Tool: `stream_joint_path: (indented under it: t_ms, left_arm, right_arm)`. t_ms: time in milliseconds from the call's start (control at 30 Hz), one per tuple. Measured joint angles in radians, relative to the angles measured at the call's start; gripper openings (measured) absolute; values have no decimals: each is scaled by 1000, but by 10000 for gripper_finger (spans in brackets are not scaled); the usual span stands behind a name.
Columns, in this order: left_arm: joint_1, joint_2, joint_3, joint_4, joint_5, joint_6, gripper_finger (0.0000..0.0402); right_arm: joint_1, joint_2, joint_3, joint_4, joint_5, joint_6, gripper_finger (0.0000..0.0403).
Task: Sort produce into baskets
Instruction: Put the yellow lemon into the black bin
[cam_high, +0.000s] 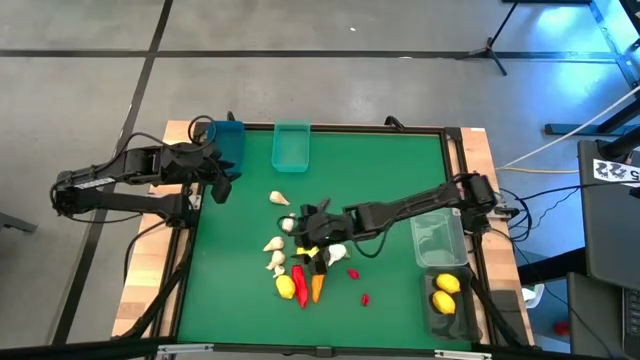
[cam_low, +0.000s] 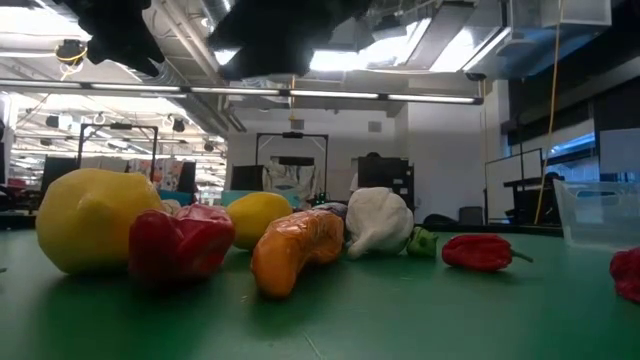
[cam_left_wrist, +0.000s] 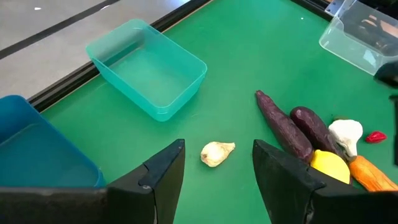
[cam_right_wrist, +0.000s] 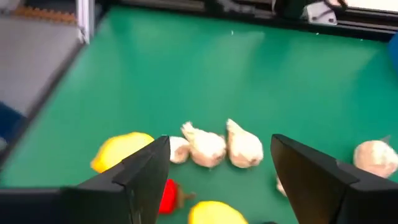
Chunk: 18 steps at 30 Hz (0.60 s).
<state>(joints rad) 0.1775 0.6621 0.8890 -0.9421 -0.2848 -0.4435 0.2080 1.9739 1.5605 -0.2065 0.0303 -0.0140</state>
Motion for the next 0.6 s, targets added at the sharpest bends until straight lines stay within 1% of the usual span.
stream_joint_path:
  t_ms: [167, 233, 333, 433, 500, 600]
  left_arm:
    - [0, 0, 0, -1, 0, -3, 185]
    - [0, 0, 0, -5, 0, -6, 185]
    - [0, 0, 0, -20, 0, -20, 185]
    - [0, 0, 0, -22, 0, -22, 185]
    - [0, 0, 0, -21, 0, -22, 185]
    - [0, 0, 0, -21, 0, -22, 185]
  right_arm:
    - [-8, 88, 105, -99, -41, -165, 278]
    - [-14, 126, 150, -169, -42, -197, 278]
    - [-21, 162, 195, -307, -43, -204, 278]
    - [-26, 171, 207, -384, -41, -264, 278]
    - [-27, 171, 206, -397, -37, -311, 278]
    - [-33, 171, 198, -409, -41, -334, 278]
